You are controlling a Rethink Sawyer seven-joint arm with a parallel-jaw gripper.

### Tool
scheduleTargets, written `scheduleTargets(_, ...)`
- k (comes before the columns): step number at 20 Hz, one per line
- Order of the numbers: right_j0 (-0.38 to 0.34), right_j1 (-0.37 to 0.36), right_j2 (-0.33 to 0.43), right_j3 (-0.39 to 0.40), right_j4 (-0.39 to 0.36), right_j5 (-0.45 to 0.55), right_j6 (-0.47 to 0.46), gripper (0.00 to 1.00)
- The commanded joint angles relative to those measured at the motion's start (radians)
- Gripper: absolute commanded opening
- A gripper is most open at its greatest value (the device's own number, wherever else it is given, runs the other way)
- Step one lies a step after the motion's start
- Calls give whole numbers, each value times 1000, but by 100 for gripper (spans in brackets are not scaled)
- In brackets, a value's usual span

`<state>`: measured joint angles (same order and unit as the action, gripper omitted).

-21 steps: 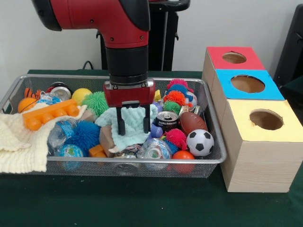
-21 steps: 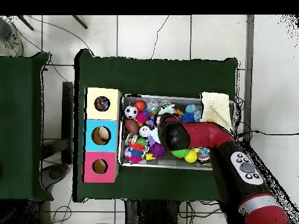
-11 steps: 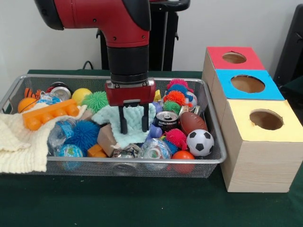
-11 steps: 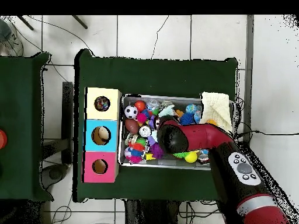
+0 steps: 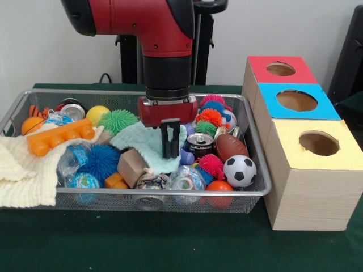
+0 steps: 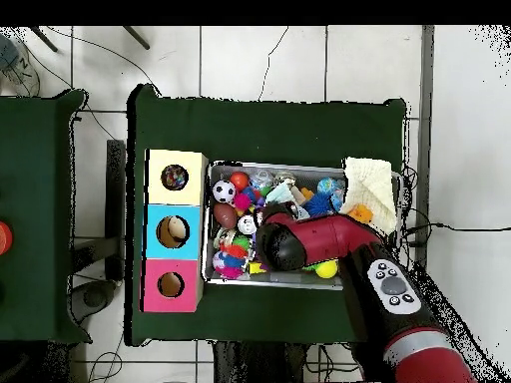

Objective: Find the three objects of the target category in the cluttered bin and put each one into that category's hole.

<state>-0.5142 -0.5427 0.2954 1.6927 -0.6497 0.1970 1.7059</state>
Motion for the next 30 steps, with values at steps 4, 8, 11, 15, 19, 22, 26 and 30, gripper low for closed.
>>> scheduleTargets(4,11,-16,-36,68,-21,9,71,0)
scheduleTargets(8,39,-48,-60,105,0,6,114,0)
scheduleTargets(11,49,-29,-66,96,13,3,128,0)
scheduleTargets(15,81,-10,-107,79,-10,-72,145,100)
scheduleTargets(19,136,-5,-166,66,-20,-108,164,100)
scheduleTargets(22,131,-6,-162,73,-5,-104,148,100)
scheduleTargets(26,123,-9,-151,72,3,-89,123,100)
scheduleTargets(30,138,53,-171,20,-2,-105,127,100)
